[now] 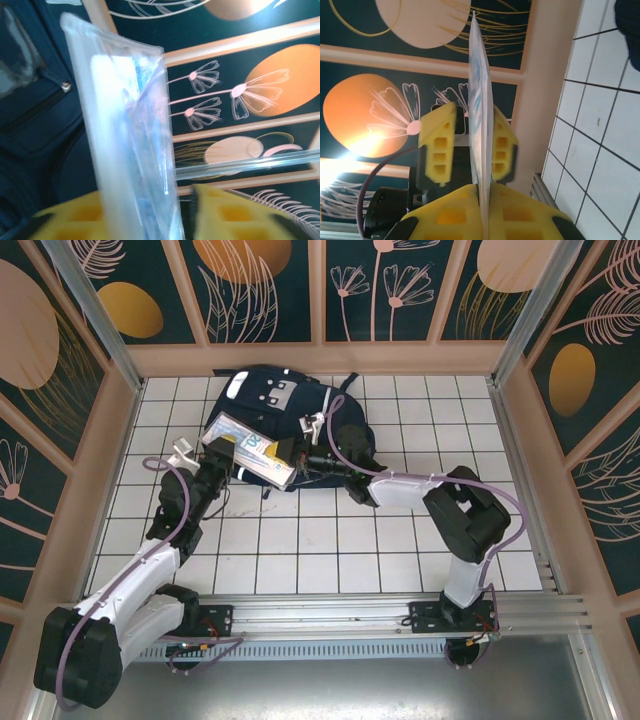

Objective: Pack the student bag

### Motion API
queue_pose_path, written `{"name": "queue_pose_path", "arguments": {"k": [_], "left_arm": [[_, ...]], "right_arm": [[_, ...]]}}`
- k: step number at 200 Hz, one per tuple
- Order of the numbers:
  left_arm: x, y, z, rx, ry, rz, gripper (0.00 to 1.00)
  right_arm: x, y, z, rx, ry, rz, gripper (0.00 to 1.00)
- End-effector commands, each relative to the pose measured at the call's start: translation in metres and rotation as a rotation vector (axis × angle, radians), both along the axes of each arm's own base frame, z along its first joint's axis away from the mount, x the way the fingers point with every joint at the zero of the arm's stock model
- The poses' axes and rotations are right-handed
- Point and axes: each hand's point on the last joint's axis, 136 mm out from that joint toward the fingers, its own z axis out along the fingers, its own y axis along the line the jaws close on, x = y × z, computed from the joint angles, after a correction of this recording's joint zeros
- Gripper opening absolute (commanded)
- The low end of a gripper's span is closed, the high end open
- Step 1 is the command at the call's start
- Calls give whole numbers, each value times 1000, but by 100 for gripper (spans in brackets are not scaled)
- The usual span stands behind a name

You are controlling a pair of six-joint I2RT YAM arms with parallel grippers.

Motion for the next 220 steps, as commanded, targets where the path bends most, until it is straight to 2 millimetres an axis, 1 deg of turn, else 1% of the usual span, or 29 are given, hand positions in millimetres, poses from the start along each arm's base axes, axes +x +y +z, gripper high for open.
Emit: {"name": "queue_pose_path", "arguments": {"k": [1, 20, 29, 53, 61, 64, 75, 80, 92, 94, 103, 105, 106, 107, 113, 119, 130, 135, 138, 143, 152, 160, 173, 175, 177, 192, 207, 220], "left_arm": [[-2, -11, 20, 58, -41, -54, 55], [0, -12, 17, 163, -28, -66, 75], [2, -11, 19, 229, -29, -66, 82], [12, -13, 25, 391, -34, -81, 85], [18, -17, 25, 442, -34, -104, 85], [21, -19, 24, 458, -27, -114, 85], [33, -30, 17, 501, 6, -170, 85], [38, -37, 13, 509, 15, -202, 85], [53, -55, -5, 522, 67, -280, 85], [56, -58, -4, 522, 65, -290, 84], [67, -74, -19, 544, 95, -350, 84], [69, -78, -24, 549, 107, -367, 83], [71, -80, -20, 551, 98, -370, 83], [73, -82, -20, 554, 98, -376, 83], [79, -96, -29, 574, 113, -423, 82], [85, -110, -30, 597, 111, -462, 81], [96, -136, -35, 634, 106, -522, 80], [100, -146, -35, 653, 100, -541, 80], [103, -151, -34, 664, 97, -548, 79], [108, -158, -46, 686, 120, -565, 79], [119, -169, -50, 702, 116, -583, 78], [128, -173, -57, 719, 129, -588, 77], [140, -176, -74, 760, 154, -598, 76], [142, -177, -74, 764, 153, -599, 76], [143, -177, -79, 769, 162, -603, 76], [147, -188, -95, 751, 173, -650, 74], [146, -200, -109, 709, 184, -706, 72], [145, -211, -116, 704, 181, -740, 71]], "right_arm": [[17, -21, 3, -76, -59, -93, 0], [27, -46, -9, -111, -46, -146, 0], [32, -60, -13, -122, -40, -175, 0], [44, -101, -18, -186, -61, -277, 0], [40, -110, -17, -216, -79, -301, 0], [48, -123, -18, -232, -82, -340, 0], [53, -150, -19, -285, -97, -419, 0], [54, -161, -18, -305, -105, -454, 0], [57, -191, -16, -357, -125, -547, 0], [57, -197, -16, -368, -126, -564, 0], [59, -223, -15, -415, -128, -650, 0], [59, -228, -16, -426, -128, -665, 0], [59, -231, -15, -429, -131, -675, 0], [59, -234, -15, -433, -132, -684, 0], [59, -250, -15, -459, -128, -739, 0], [58, -267, -16, -489, -123, -794, 0], [55, -290, -18, -526, -118, -871, 0], [53, -297, -18, -533, -119, -891, 0], [52, -300, -18, -532, -120, -898, 0], [50, -305, -19, -533, -121, -908, 0], [46, -310, -21, -531, -116, -916, 0], [44, -313, -23, -530, -108, -916, 0], [41, -315, -28, -530, -98, -908, 0], [41, -315, -28, -529, -98, -907, 0], [40, -315, -28, -529, -97, -906, 0], [38, -313, -33, -532, -93, -890, 0], [38, -314, -37, -541, -84, -885, 0], [38, -313, -38, -537, -83, -875, 0]]}}
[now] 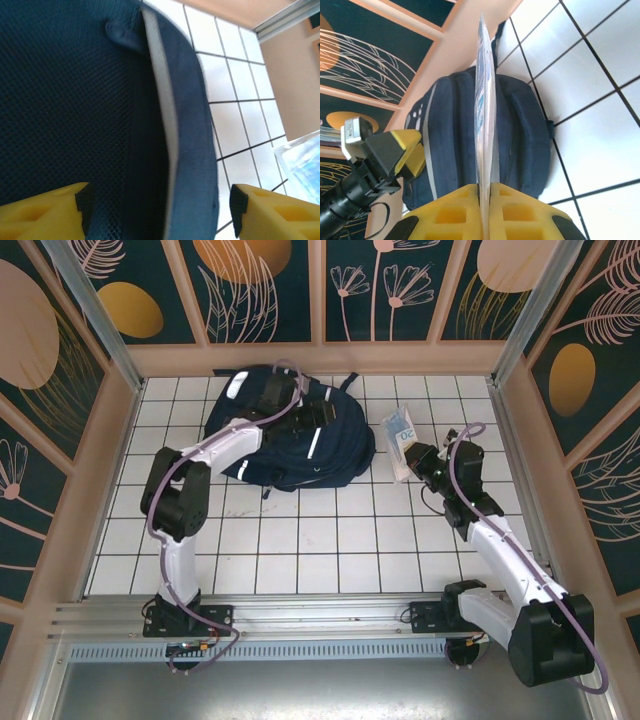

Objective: Pack the student bag

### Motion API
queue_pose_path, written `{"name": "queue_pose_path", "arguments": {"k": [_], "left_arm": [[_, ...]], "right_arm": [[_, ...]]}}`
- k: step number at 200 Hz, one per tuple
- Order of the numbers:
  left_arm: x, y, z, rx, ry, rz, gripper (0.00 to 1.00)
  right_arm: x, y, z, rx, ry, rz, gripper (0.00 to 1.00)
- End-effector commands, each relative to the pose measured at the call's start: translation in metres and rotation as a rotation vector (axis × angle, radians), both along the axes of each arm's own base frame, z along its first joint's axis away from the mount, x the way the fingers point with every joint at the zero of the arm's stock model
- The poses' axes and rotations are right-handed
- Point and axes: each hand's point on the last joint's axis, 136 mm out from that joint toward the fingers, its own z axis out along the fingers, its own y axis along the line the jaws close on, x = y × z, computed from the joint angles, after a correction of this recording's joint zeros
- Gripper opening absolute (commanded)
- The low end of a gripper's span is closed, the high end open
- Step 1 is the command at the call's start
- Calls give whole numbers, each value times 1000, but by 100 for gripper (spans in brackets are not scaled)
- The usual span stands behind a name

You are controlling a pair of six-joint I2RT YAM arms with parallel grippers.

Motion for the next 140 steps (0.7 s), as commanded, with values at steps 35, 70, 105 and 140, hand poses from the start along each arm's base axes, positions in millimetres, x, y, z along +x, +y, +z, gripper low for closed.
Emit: {"name": "queue_pose_path", "arguments": {"k": [35, 70, 105, 140], "left_arm": [[-8, -43, -27, 0, 54, -162, 62], [-3, -49, -38, 16, 62, -173, 36], [-3, -54, -43, 21, 62, -196, 3], [0, -51, -15, 43, 0, -198, 0]], "right_arm": [[0, 2, -4, -2, -13, 37, 0], [-1, 5, -10, 20, -5, 46, 0], [1, 5, -6, 13, -13, 47, 0], [0, 1, -1, -20, -19, 39, 0]]}}
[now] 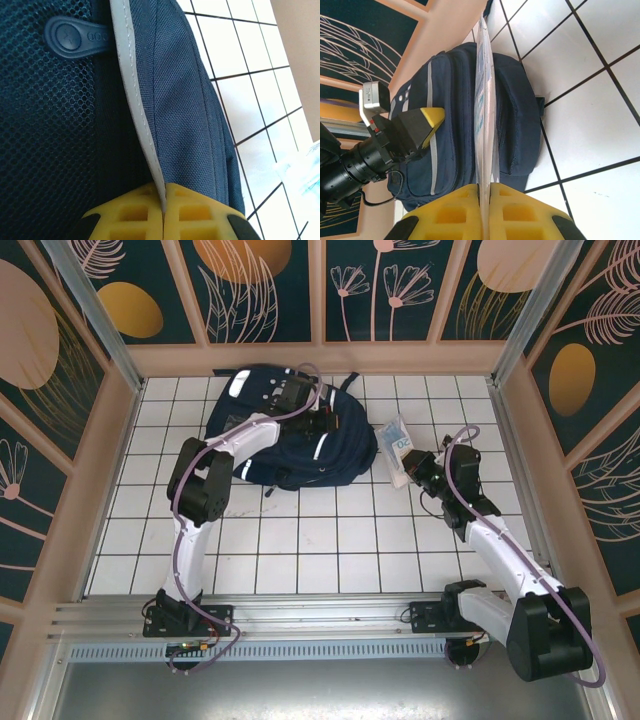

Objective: Pack the student bag

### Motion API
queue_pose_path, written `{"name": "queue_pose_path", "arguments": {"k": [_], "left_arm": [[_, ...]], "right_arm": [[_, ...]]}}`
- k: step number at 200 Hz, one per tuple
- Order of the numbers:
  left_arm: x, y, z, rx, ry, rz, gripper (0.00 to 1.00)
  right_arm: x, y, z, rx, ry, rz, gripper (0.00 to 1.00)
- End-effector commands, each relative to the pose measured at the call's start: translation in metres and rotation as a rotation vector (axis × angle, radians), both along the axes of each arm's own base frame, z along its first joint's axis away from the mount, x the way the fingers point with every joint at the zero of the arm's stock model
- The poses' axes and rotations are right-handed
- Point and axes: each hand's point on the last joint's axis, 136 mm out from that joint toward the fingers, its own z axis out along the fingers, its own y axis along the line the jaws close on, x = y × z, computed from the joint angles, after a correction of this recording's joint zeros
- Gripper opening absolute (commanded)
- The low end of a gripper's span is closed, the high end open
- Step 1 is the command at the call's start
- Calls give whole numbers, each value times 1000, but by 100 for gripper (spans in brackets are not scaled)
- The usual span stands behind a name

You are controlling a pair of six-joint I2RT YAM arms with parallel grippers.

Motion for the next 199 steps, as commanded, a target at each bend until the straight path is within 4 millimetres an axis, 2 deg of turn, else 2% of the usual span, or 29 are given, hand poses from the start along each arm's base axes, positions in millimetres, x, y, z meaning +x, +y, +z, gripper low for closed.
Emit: {"name": "queue_pose_path", "arguments": {"k": [1, 62, 99, 128, 139, 177, 199], "left_arm": [[-10, -14, 21, 0, -28, -67, 0], [-11, -1, 120, -64, -163, -54, 0], [-12, 24, 170, -131, -209, -23, 0], [-16, 40, 200, -198, -223, -16, 0], [-19, 44, 209, -220, -232, -23, 0], [-28, 47, 225, -259, -237, -55, 0], [-31, 50, 232, -267, -248, -63, 0]], "right_arm": [[4, -3, 21, -17, -66, 2, 0], [3, -18, 22, -98, -72, -37, 0], [5, -15, 20, -102, -77, -14, 0], [8, 13, 29, -62, -125, 152, 0], [8, 25, 29, -39, -134, 220, 3], [19, 60, 26, -15, -134, 365, 6], [22, 91, 43, 46, -192, 486, 7]]}}
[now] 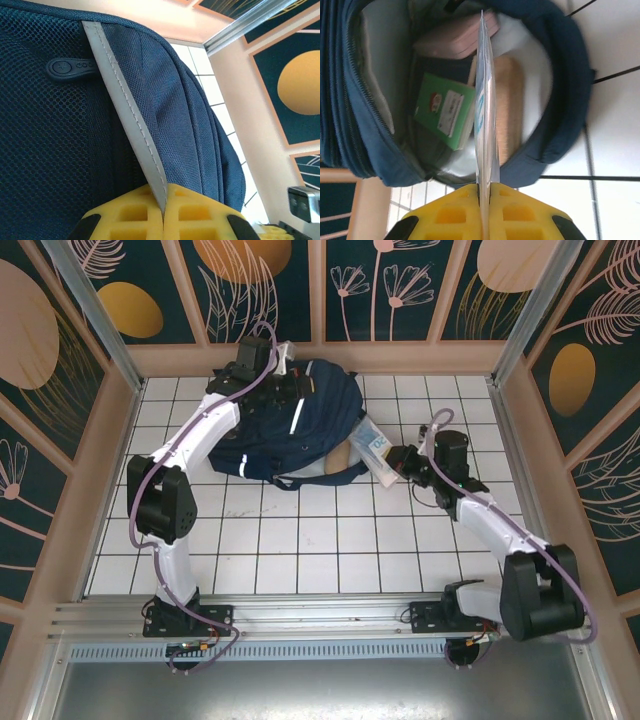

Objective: Pack the student bag

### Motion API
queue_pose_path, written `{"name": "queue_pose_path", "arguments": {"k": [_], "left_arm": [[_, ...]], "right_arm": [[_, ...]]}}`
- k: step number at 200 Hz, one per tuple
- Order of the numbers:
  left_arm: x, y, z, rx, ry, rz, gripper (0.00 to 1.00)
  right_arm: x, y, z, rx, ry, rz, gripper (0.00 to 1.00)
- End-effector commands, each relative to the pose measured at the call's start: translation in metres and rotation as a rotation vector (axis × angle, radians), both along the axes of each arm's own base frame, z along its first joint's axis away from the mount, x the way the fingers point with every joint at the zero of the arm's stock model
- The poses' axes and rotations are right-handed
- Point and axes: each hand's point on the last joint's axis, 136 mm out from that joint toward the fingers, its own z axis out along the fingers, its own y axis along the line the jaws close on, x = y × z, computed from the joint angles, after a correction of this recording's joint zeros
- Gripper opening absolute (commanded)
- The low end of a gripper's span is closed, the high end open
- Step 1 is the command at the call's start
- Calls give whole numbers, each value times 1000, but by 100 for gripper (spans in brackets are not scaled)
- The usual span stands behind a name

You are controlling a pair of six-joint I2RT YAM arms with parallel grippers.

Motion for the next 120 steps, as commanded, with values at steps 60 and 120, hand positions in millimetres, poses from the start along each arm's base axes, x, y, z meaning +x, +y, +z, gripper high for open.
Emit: {"name": "queue_pose_path", "arguments": {"k": [60, 120], "left_arm": [[-26, -8, 90, -206, -158, -112, 0], [-34, -11, 112, -278, -174, -141, 0]], "right_arm": [[24, 116, 44, 148, -201, 436, 6], [97, 193, 7, 260, -144, 510, 8]]}}
